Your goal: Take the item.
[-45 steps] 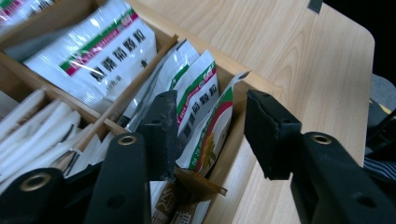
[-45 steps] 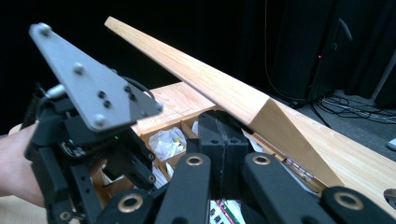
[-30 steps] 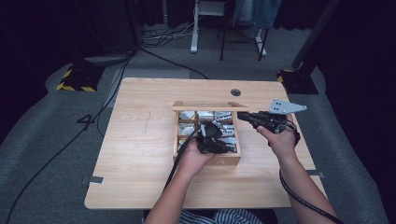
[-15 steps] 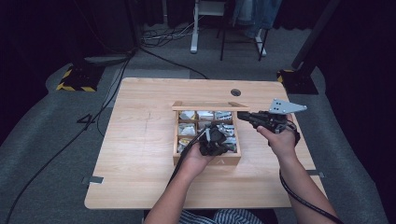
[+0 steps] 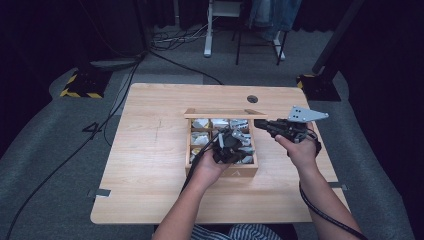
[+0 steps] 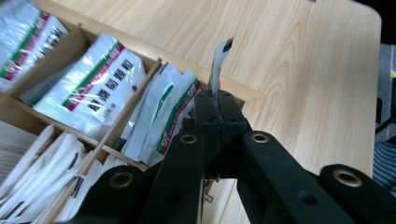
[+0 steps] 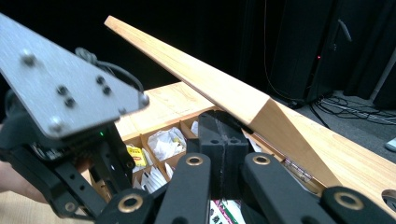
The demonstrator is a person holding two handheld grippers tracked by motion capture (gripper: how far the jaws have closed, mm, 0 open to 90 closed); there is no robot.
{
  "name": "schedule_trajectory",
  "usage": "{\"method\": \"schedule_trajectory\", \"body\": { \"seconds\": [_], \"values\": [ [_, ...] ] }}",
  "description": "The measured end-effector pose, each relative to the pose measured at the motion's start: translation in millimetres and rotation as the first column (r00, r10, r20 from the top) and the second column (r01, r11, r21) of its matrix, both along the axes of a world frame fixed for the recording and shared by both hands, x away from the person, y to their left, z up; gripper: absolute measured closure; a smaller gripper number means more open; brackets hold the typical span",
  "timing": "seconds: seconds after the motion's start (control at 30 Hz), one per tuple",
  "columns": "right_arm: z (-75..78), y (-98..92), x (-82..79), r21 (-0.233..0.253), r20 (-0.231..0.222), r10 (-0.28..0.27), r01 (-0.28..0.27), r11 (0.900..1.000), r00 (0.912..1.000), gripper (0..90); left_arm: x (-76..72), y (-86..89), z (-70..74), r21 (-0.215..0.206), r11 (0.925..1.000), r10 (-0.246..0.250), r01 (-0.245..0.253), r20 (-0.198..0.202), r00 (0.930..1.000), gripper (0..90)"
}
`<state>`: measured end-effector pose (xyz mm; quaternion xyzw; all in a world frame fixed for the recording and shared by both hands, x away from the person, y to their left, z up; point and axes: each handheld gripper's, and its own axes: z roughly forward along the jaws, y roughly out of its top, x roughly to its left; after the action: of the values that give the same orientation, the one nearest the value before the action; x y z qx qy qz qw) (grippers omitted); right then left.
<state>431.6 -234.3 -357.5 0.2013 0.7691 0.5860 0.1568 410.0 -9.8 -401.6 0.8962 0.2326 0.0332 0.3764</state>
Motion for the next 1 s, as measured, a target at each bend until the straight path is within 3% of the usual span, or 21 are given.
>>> {"method": "schedule_trajectory", "body": {
  "seconds": [0.7, 1.0],
  "values": [
    [0.2, -1.0, 0.4, 0.007, 0.000, 0.000, 0.000, 1.000, 1.0000, 90.0, -23.3, 20.9, 46.7, -0.116, 0.9933, 0.009, -0.002, 0.064, 0.9979, 89.7],
    [0.2, -0.7, -0.4, 0.003, 0.000, -0.003, 0.003, 1.000, 1.0000, 90.0, -33.2, 35.9, 57.8, -0.126, 0.9920, 0.026, -0.014, 0.098, 0.9948, 89.7]
  ]
}}
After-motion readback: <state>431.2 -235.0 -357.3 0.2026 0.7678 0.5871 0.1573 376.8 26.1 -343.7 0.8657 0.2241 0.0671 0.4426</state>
